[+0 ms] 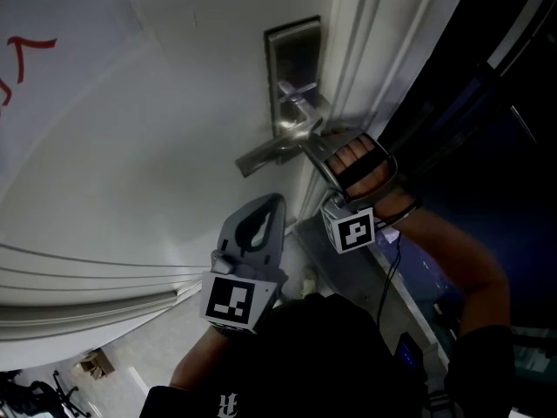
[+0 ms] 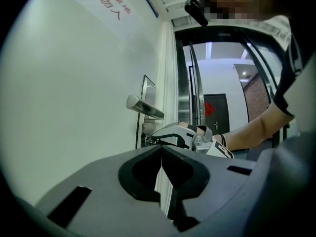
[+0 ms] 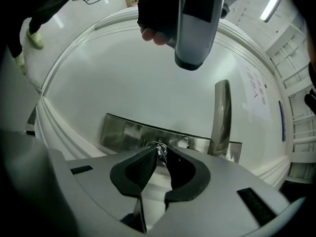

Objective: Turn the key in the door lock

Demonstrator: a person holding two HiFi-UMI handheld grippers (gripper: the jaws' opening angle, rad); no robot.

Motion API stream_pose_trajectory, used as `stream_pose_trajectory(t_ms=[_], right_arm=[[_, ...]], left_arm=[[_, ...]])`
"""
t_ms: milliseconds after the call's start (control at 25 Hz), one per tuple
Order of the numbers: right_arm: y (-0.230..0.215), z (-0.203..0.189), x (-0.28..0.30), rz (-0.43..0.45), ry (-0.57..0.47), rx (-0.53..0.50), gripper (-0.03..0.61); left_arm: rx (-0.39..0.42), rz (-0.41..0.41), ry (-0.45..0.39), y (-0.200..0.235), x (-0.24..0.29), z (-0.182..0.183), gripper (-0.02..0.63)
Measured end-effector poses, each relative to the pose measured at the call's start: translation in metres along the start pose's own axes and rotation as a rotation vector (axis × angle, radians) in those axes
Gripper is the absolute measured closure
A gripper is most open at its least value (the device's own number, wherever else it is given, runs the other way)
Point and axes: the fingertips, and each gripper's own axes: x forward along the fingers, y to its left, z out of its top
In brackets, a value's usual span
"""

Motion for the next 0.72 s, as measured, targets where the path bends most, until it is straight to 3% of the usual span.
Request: stream_pose_trajectory(t_ms=[280,560,720], right_arm=[[-0.0002,0.0016,0.0031,0.011,0.008,-0.019,0.529],[-0.0034,-0.0007,0.0031,0.045,0.032,0.141,0.538],[-0.004,-0.0017,0.0027,0.077,0.028,0.326,0.548]], left_arm=[[0.001,0.0,0.001,0.0015,0.0011,-0.0012,0.606],[-0.002,0.0,0.001,0.0025,0.0003,-0.0013,0.606],[-0.005,0.001,0.002,0.0032,-0.0007,-0.002,0.606]])
